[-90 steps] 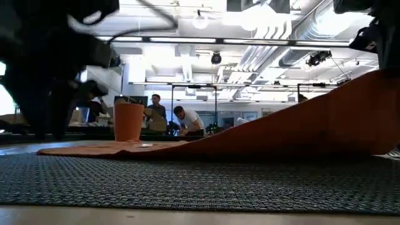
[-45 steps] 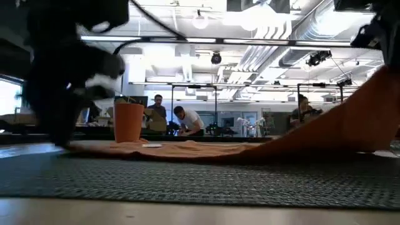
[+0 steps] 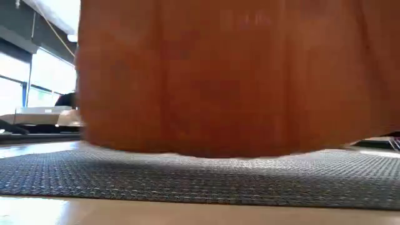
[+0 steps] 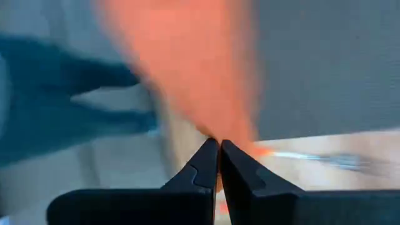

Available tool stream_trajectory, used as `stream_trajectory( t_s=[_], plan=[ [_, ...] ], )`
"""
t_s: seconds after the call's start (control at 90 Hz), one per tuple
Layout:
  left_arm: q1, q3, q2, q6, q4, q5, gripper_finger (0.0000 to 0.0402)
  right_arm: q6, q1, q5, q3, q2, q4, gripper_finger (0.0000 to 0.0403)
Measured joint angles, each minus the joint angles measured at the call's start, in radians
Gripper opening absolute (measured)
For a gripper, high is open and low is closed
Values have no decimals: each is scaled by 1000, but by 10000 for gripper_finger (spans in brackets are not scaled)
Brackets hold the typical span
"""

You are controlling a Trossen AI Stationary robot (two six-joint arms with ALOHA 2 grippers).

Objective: Set table place
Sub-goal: Fold the orange table napkin

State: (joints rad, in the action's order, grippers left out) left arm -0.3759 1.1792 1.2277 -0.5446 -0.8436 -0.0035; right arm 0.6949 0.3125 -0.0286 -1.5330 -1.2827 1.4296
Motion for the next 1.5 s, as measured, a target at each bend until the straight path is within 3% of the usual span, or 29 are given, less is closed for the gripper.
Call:
stream_trajectory(
  t_s=[0.133, 0.256, 0.333, 0.433, 0.544, 0.756, 0.956, 1.167, 1.344, 1.5],
  plan=[
    [0, -144, -28, -187, 47, -77, 0, -254, -300, 23, 87, -6, -73, 0],
    [-9, -299, -14, -354, 147, -81, 0, -468, -526, -59, 240, -64, -327, 0],
    [-17, -380, 0, -460, 212, -79, 0, -558, -624, -53, 325, -136, -490, 0],
    [-27, -447, 19, -579, 268, -77, 0, -617, -711, -22, 364, -257, -632, 0],
    [-32, -462, 20, -637, 298, -58, 0, -624, -767, -58, 328, -384, -698, 10],
    [-39, -441, 16, -672, 298, -50, 0, -607, -804, -104, 181, -504, -697, 94],
    [-38, -404, 16, -727, 361, -6, 0, -598, -742, -195, 180, -371, -767, 157],
    [-40, -328, 15, -761, 519, -42, 0, -527, -523, -222, 393, -161, -856, 163],
    [-39, -311, 15, -815, 552, -116, 0, -247, -288, -209, 669, -98, -1268, 164],
    [-41, -314, 16, -847, 554, -157, 0, -176, -70, -116, 772, -195, -1626, 185]
  ],
)
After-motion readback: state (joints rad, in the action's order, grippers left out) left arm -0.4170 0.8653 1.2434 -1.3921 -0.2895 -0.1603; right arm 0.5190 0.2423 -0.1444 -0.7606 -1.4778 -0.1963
